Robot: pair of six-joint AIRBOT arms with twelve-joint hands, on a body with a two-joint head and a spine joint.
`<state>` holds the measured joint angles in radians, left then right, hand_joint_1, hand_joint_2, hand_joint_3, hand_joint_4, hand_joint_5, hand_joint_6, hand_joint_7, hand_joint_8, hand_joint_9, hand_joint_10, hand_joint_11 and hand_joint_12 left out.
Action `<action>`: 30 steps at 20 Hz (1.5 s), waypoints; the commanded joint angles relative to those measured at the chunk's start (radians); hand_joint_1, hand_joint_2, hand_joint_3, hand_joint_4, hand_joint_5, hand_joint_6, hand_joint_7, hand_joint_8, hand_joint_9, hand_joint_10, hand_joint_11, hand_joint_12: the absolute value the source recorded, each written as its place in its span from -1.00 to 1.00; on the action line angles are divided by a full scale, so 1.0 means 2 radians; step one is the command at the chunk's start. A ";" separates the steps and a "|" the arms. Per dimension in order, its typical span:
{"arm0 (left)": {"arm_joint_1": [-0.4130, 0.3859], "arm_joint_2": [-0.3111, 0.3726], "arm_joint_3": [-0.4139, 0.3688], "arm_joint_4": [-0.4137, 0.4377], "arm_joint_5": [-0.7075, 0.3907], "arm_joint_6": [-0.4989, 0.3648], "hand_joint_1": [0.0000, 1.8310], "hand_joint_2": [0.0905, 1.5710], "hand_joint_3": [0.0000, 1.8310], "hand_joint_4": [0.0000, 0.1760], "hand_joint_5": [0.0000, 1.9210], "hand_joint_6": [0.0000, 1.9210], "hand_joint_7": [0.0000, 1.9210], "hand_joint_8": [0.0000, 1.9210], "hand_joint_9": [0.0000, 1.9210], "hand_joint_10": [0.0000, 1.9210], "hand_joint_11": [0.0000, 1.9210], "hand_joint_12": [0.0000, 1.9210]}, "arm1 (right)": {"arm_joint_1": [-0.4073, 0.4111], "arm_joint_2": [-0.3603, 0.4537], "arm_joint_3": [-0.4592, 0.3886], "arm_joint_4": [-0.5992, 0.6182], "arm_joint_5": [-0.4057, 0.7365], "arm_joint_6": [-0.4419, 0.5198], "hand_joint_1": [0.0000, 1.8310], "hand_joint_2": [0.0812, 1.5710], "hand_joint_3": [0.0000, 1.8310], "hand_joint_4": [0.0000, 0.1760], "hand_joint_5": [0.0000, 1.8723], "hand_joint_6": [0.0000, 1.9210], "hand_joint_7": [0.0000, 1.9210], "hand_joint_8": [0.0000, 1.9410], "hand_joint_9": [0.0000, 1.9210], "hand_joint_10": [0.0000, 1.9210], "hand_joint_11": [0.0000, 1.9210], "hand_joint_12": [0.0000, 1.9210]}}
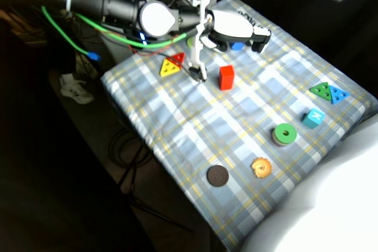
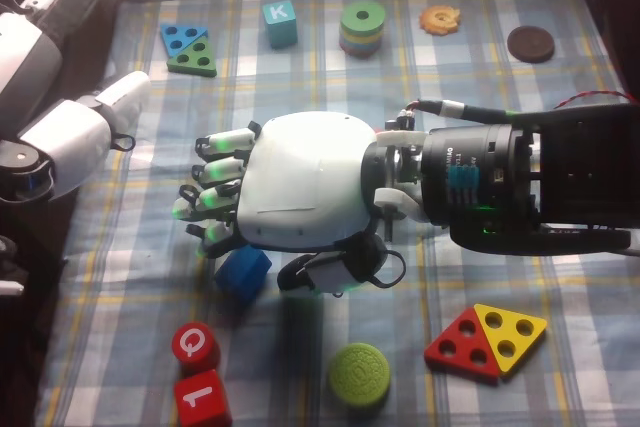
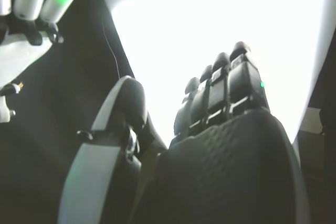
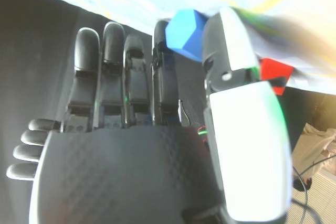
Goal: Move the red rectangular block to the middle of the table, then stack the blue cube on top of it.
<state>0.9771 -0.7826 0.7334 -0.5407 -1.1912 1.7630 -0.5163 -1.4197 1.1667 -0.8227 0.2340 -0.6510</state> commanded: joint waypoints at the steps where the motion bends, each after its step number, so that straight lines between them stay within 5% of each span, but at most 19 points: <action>1: -0.006 -0.001 0.002 0.016 -0.060 -0.002 -0.18 0.90 -1.00 -0.68 -1.00 -1.00 -1.00 -1.00 -1.00 -1.00 -1.00 -1.00 | 0.003 -0.002 -0.003 0.008 0.044 0.001 -0.01 0.35 -1.00 -1.00 -0.42 -0.63 -0.60 0.03 -0.70 0.51 -0.94 0.82; 7: -0.006 -0.002 0.003 0.016 -0.060 -0.002 -0.24 0.91 -1.00 -0.68 -1.00 -1.00 -1.00 -1.00 -1.00 -1.00 -1.00 -1.00 | 0.002 -0.002 -0.007 0.008 0.044 0.004 -0.05 0.43 -0.99 -1.00 -0.67 -0.12 -0.66 0.17 -0.79 0.64 -1.00 0.84; 9: -0.006 -0.002 0.003 0.016 -0.060 -0.002 -0.20 0.90 -1.00 -0.53 -1.00 -1.00 -1.00 -1.00 -1.00 -1.00 -1.00 -1.00 | 0.002 -0.003 -0.006 0.008 0.044 0.004 0.02 0.43 -1.00 -1.00 -0.53 -0.08 -0.53 0.29 -0.70 0.62 -1.00 0.87; 10: -0.006 -0.002 0.003 0.015 -0.060 -0.002 -0.21 0.90 -1.00 -0.52 -1.00 -1.00 -1.00 -1.00 -1.00 -1.00 -1.00 -1.00 | 0.001 -0.004 -0.006 0.008 0.044 0.004 0.20 0.58 -1.00 -1.00 -0.39 0.34 -0.29 0.55 -0.64 0.64 -1.00 0.94; 12: -0.006 -0.003 0.003 0.015 -0.060 -0.002 -0.23 0.91 -1.00 -0.69 -1.00 -1.00 -1.00 -1.00 -1.00 -1.00 -1.00 -1.00 | -0.001 -0.006 -0.004 0.009 0.044 0.004 0.33 0.52 -1.00 -1.00 -0.12 0.08 -0.14 0.57 -0.48 0.74 -0.95 0.98; 15: -0.006 -0.003 0.003 0.014 -0.060 -0.002 -0.27 0.93 -1.00 -0.48 -1.00 -1.00 -1.00 -1.00 -1.00 -1.00 -1.00 -1.00 | -0.001 -0.005 -0.003 0.015 0.047 0.010 0.36 0.48 -1.00 -1.00 0.01 -0.12 -0.13 0.56 -0.37 0.78 -0.88 0.99; 16: -0.006 -0.003 0.003 0.014 -0.060 -0.002 -0.27 0.93 -1.00 -0.70 -1.00 -1.00 -1.00 -1.00 -1.00 -1.00 -1.00 -1.00 | 0.000 -0.005 -0.003 0.014 0.056 0.018 0.34 0.51 -1.00 -1.00 -0.07 -0.03 -0.17 0.63 -0.40 0.89 -0.94 1.00; 19: -0.005 -0.003 0.002 0.012 -0.060 -0.002 -0.32 0.94 -0.99 -0.28 -1.00 -1.00 -1.00 -1.00 -1.00 -1.00 -1.00 -1.00 | 0.002 -0.002 -0.008 -0.001 0.085 0.057 0.33 0.47 -1.00 -1.00 -0.10 0.11 -0.05 0.37 -0.39 0.65 -1.00 0.90; 20: -0.005 -0.003 0.002 0.012 -0.061 -0.002 -0.33 0.95 -0.99 -0.36 -1.00 -1.00 -1.00 -1.00 -1.00 -1.00 -1.00 -1.00 | 0.005 0.008 -0.014 -0.001 0.094 0.058 0.32 0.46 -1.00 -1.00 -0.07 0.08 -0.05 0.36 -0.40 0.61 -1.00 0.93; 22: -0.005 -0.003 0.001 0.010 -0.061 -0.002 -0.30 0.94 -1.00 -0.50 -1.00 -1.00 -1.00 -1.00 -1.00 -1.00 -1.00 -1.00 | 0.014 0.031 -0.028 -0.004 0.113 0.058 0.34 0.49 -1.00 -1.00 -0.07 -0.01 -0.14 0.56 -0.42 0.77 -0.93 1.00; 25: -0.005 -0.004 0.001 0.008 -0.061 -0.002 -0.28 0.92 -1.00 -0.51 -1.00 -1.00 -1.00 -1.00 -1.00 -1.00 -1.00 -1.00 | 0.027 0.056 -0.041 -0.006 0.128 0.056 0.28 0.61 -0.98 -1.00 -0.26 0.25 -0.28 0.80 -0.52 0.91 -0.97 1.00; 30: -0.005 -0.004 0.000 0.006 -0.063 -0.002 -0.17 0.89 -1.00 -0.45 -1.00 -1.00 -1.00 -1.00 -1.00 -1.00 -1.00 -1.00 | 0.046 0.093 -0.059 -0.005 0.130 0.038 0.35 0.47 -1.00 -1.00 -0.01 -0.12 -0.11 0.53 -0.39 0.83 -0.90 1.00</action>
<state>0.9764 -0.7895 0.7341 -0.5629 -1.1980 1.7630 -0.4355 -1.2293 1.0496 -0.8589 0.4065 -0.5674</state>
